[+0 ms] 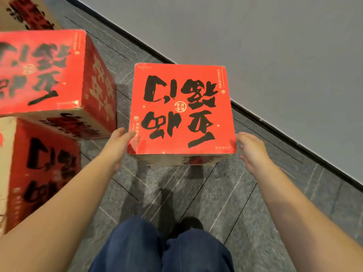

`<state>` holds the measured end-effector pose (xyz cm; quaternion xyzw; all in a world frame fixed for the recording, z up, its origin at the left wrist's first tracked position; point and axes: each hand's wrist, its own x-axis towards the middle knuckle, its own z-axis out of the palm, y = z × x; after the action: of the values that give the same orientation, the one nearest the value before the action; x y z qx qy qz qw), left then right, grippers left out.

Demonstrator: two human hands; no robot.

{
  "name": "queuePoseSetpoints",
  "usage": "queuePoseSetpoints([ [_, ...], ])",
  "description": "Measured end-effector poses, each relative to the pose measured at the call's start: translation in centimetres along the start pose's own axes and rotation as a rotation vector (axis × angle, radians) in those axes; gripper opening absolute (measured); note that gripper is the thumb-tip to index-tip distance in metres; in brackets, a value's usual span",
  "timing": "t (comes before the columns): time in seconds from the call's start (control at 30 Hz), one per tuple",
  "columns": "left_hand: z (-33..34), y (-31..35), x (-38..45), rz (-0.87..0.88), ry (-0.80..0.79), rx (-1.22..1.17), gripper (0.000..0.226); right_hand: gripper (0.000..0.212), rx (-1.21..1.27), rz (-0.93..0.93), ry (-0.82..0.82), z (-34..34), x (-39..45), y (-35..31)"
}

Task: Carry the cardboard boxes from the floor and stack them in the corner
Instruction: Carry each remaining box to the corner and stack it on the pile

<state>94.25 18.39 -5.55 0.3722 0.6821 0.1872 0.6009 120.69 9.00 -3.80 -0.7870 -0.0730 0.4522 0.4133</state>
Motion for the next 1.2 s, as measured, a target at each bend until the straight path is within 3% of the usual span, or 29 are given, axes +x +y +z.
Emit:
queuePoseSetpoints([
  [0.1, 0.9, -2.0, 2.9, 0.0, -0.059, -0.09, 0.02, 0.015, 0.027, 0.007, -0.043, 1.4, 2.7, 2.1],
  [0.2, 1.3, -3.2, 4.3, 0.001, -0.12, -0.164, 0.018, 0.003, 0.093, 0.036, -0.097, 2.1, 3.8, 3.4],
  [0.5, 1.9, 0.9, 2.1, 0.05, -0.154, -0.136, 0.014, 0.009, 0.123, -0.018, -0.05, 1.4, 3.0, 1.7],
  [0.9, -2.4, 18.2, -19.5, 0.029, -0.094, -0.171, 0.009, 0.007, 0.145, 0.006, -0.008, -8.4, -16.4, -15.8],
  [1.2, -3.7, 26.7, -32.4, 0.142, -0.261, -0.1, 0.022, 0.013, 0.219, -0.096, 0.116, -16.7, -31.0, -23.2],
])
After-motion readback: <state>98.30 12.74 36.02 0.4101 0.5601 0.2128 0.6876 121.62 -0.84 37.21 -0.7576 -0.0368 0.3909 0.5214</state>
